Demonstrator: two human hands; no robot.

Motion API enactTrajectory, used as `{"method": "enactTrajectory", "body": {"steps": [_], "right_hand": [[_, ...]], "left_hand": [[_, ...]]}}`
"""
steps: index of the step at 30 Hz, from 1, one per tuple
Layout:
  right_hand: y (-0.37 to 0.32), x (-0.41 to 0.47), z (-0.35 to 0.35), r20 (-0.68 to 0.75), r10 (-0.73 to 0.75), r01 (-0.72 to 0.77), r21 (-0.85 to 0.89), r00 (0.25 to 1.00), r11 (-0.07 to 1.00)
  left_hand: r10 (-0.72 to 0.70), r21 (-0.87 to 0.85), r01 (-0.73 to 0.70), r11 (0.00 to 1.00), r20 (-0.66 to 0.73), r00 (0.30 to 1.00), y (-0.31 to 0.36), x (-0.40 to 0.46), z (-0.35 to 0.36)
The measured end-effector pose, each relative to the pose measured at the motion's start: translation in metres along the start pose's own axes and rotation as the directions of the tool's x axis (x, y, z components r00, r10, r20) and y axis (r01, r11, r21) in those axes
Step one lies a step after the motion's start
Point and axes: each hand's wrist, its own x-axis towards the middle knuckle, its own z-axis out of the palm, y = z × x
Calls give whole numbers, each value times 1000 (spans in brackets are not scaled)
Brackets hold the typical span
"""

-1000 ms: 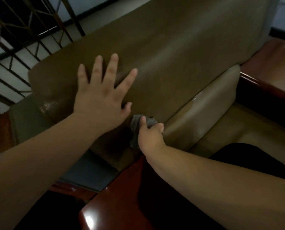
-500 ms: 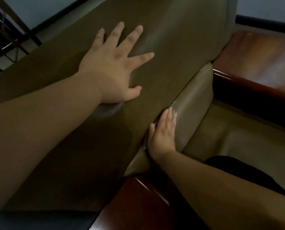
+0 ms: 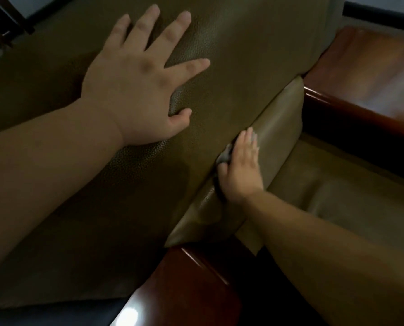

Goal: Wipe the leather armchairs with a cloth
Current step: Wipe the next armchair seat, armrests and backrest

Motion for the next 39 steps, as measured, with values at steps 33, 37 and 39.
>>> {"method": "enactTrajectory", "body": {"steps": [33,37,39], "right_hand": [[58,73,-23,-90,23,-23,-4,996,1000],[32,-12,33,-57,-228,223,-87,972,971],[40,-21,37,-39,-269,265,-79,962,961]], "left_hand": [[-54,16,53,998,39,998,1,8,13],[-69,66,65,996,58,996,27,33,14],[-54,99,47,994,74,996,44,55,16]]}}
